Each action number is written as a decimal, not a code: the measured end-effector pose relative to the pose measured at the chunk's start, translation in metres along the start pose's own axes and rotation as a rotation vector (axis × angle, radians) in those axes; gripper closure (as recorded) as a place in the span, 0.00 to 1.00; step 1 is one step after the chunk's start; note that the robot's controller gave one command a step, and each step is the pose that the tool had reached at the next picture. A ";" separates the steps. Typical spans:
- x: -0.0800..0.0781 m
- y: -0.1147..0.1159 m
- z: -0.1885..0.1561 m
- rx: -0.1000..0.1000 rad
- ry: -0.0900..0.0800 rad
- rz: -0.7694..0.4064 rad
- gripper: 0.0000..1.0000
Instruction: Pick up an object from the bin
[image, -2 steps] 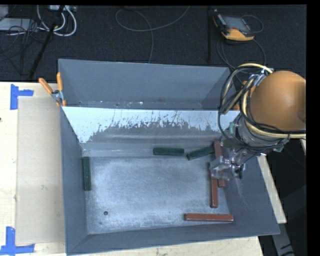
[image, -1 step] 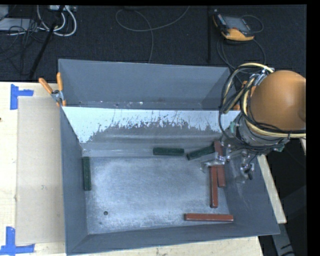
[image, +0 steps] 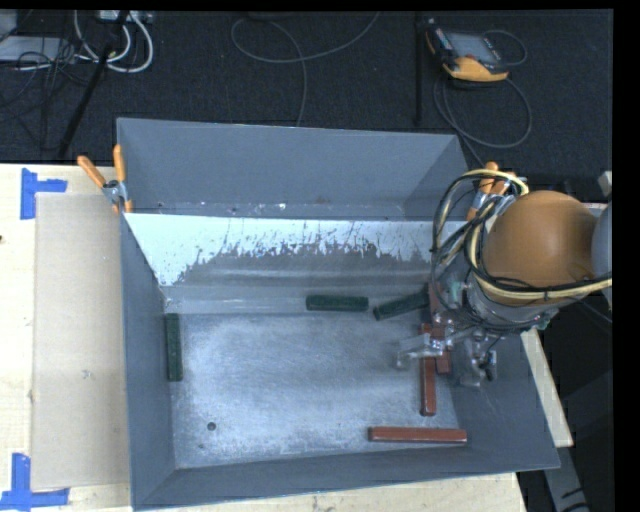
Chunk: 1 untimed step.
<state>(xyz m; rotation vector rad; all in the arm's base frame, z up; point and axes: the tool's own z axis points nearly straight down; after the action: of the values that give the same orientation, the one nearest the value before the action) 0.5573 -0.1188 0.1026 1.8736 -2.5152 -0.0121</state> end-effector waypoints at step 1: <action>-0.018 -0.004 0.034 0.003 -0.002 -0.361 0.00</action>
Offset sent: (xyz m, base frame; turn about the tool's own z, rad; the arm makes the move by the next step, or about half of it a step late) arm 0.0088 0.0127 -0.0326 -0.3620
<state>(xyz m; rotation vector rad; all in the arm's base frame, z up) 0.5657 -0.1024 0.0689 2.2984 -2.1417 -0.0111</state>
